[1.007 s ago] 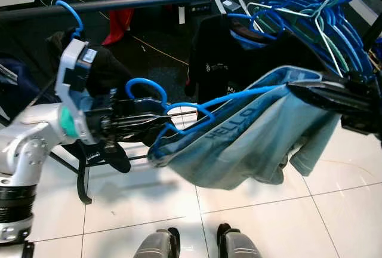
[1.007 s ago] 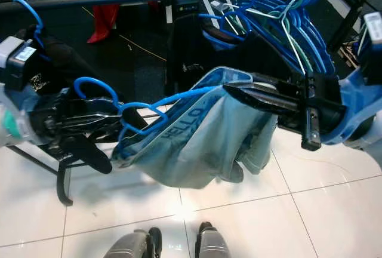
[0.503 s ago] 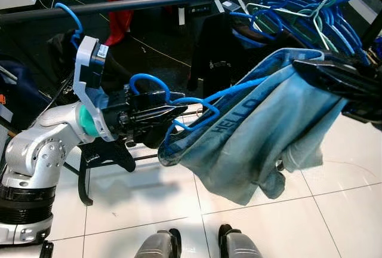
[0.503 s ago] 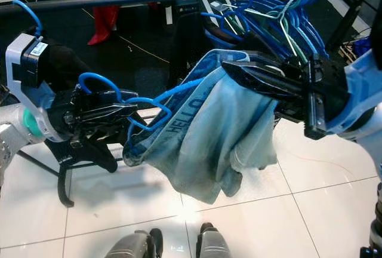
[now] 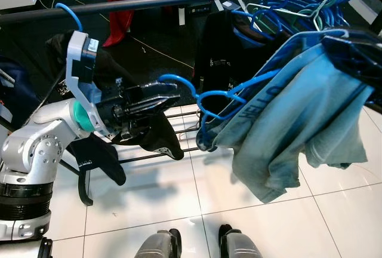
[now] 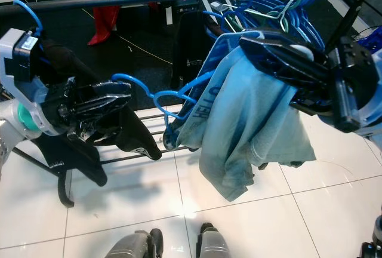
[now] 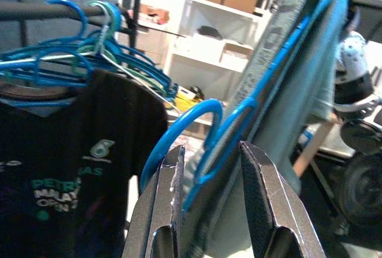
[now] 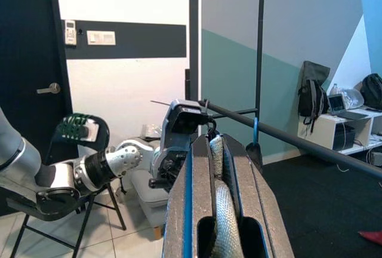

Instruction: Hang hanger

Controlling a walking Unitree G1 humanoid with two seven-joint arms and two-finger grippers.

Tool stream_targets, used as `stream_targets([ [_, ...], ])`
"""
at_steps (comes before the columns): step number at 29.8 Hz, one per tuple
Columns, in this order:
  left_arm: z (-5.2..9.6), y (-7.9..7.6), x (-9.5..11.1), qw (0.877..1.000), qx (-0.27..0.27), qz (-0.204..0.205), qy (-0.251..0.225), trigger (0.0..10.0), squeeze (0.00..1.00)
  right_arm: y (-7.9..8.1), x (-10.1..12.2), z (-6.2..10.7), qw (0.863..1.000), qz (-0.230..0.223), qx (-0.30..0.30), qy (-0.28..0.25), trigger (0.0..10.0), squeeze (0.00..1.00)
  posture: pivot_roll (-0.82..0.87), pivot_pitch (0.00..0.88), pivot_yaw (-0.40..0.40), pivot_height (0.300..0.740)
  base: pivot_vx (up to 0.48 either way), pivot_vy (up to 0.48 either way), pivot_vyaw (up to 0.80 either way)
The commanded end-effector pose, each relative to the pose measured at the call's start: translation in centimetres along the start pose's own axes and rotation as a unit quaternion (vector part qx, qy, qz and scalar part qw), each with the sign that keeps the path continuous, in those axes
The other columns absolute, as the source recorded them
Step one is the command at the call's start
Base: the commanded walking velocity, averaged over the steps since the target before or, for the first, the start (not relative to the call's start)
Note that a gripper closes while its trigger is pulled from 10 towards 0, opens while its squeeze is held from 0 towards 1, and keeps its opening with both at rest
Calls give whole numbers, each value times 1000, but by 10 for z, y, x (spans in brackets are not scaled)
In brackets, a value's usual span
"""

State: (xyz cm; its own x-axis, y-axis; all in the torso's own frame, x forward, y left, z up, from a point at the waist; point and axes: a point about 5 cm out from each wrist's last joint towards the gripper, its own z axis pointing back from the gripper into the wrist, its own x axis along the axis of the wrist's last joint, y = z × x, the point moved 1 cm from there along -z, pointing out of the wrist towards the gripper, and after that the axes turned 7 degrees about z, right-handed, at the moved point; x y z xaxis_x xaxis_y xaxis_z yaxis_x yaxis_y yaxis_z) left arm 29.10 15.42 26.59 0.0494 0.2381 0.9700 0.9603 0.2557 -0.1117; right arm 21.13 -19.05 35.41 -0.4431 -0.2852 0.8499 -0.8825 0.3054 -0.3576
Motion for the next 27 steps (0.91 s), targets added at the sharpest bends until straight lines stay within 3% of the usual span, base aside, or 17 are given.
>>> stream_targets([
  [1,5,2,2,1000,12,-6,4,10000,0,3,6,1,1000,7,5,-5,10000,0,-144,100,119,740,0,0,0],
  [4,19,4,-16,994,33,-50,92,10000,0,6,-9,2,1000,-9,-6,3,10000,0,-127,103,115,740,0,0,0],
  [6,19,4,-16,994,33,-50,92,10000,0,6,-9,2,1000,-9,-6,3,10000,0,-127,103,115,740,0,0,0],
  [8,19,4,-38,987,61,-65,131,10000,0,8,-41,3,998,-29,-29,46,10000,0,-128,107,113,740,0,0,0],
  [9,19,4,-38,987,61,-65,131,10000,0,8,-41,3,998,-29,-29,46,10000,0,-128,107,113,740,0,0,0],
  [10,21,3,-50,984,71,-64,149,10000,0,10,-62,5,995,-47,-41,72,10000,0,-129,112,110,740,0,0,0],
  [13,25,0,-60,982,70,-57,163,10000,0,12,-79,6,992,-61,-52,94,10000,0,-123,116,104,740,0,0,0],
  [15,37,-2,-70,979,79,-44,180,10000,0,17,-95,6,989,-91,-56,103,10000,0,-111,121,98,740,0,0,0],
  [24,43,5,-62,982,119,-25,142,10000,0,16,-86,0,991,-91,-41,89,10000,0,-119,126,97,740,0,0,0],
  [27,46,8,-52,984,129,-19,119,10000,0,15,-70,-2,994,-71,-25,84,10000,0,-129,131,104,740,0,0,0],
])
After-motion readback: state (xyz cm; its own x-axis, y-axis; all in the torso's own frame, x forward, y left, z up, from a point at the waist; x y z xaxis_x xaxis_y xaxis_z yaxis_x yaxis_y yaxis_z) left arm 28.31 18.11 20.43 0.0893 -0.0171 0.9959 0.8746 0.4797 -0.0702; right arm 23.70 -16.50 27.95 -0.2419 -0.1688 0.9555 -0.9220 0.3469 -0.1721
